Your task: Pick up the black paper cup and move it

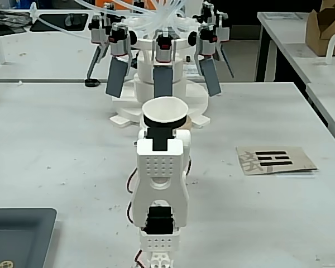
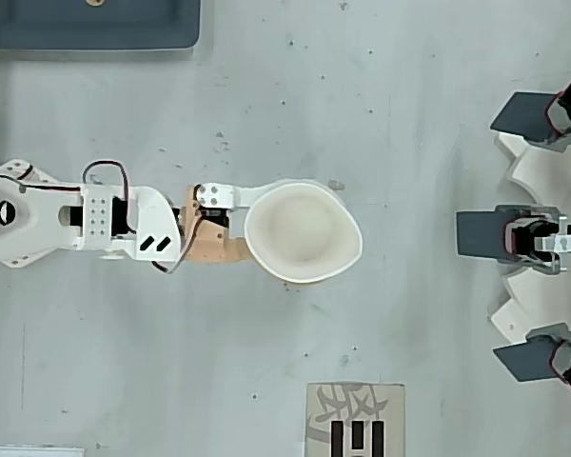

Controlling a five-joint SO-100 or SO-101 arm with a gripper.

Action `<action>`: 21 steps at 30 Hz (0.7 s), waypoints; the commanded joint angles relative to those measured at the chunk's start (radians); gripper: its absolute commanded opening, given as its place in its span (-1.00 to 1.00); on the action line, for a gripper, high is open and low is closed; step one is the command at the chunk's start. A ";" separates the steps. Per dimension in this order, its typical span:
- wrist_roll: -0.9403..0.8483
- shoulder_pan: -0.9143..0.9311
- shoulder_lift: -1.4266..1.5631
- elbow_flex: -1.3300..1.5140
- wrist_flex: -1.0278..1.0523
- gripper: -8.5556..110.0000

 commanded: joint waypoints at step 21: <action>0.011 0.008 -0.140 -0.459 0.252 -0.80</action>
